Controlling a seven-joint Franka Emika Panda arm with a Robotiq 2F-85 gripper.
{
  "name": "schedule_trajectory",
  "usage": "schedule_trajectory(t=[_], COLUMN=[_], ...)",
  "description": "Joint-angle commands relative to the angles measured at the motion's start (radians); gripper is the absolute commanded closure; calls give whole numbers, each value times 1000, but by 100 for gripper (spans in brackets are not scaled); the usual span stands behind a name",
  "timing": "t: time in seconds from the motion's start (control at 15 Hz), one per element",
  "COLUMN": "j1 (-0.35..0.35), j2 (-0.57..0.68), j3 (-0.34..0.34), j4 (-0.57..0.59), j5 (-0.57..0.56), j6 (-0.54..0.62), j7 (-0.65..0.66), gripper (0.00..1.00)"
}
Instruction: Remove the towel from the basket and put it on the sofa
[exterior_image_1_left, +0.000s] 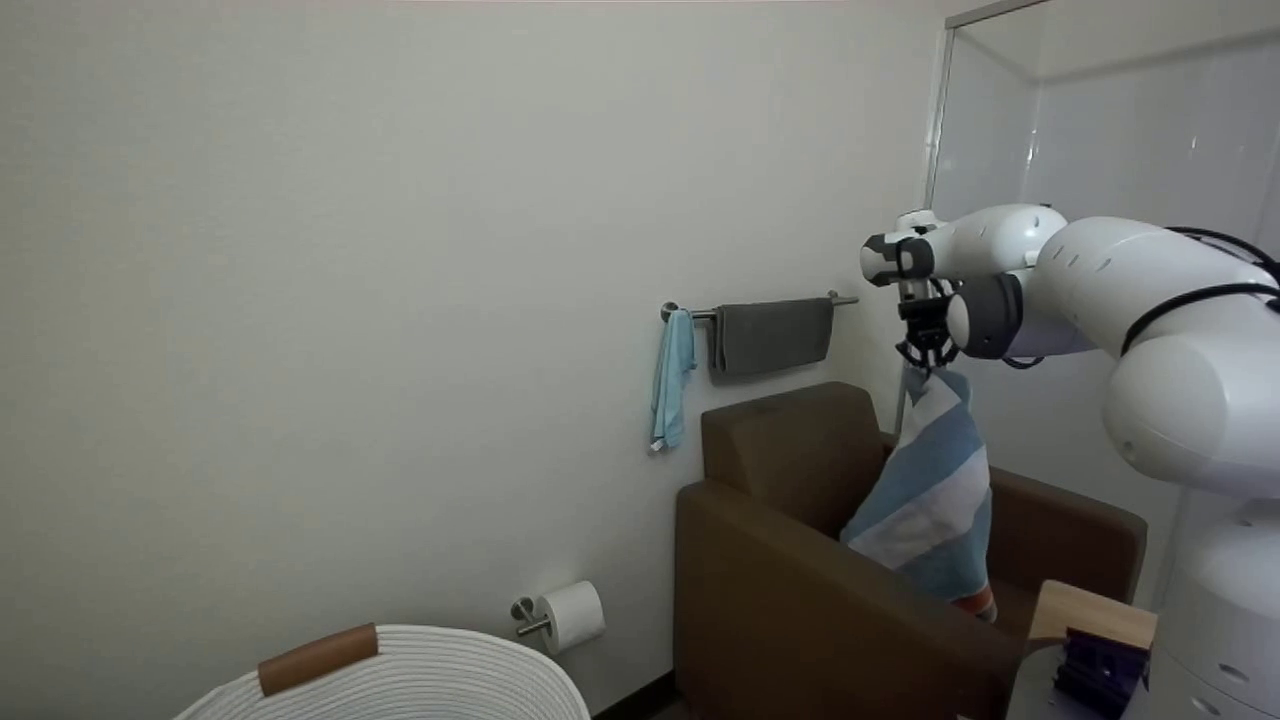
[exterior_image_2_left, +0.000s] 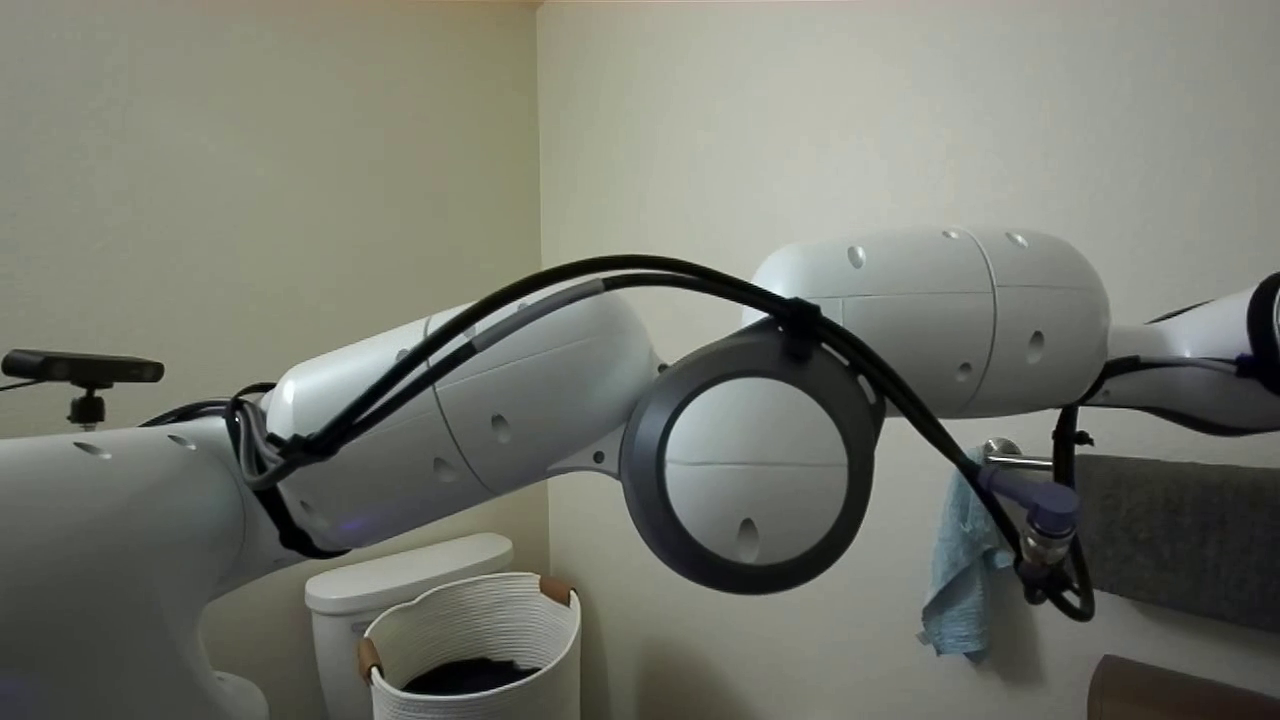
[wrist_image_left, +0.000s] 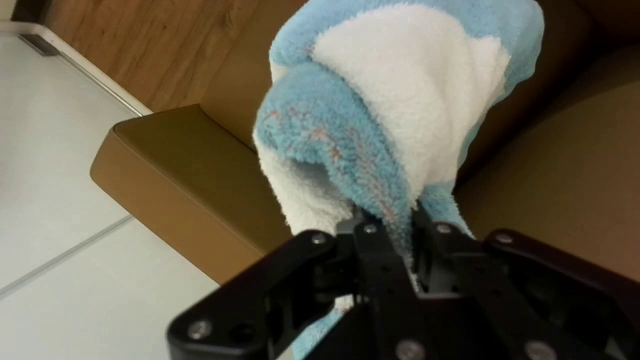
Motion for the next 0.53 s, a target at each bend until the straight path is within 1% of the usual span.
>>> schedule_trajectory(t=[0.0,0.2,0.47], j1=[-4,-4,-2], j2=[-1,-11,-14], j3=[11,30,28], j4=[6,-9,-11], j5=[20,36,33], j6=[73,28,-32], j7=[3,6,7], gripper=[93,93,93])
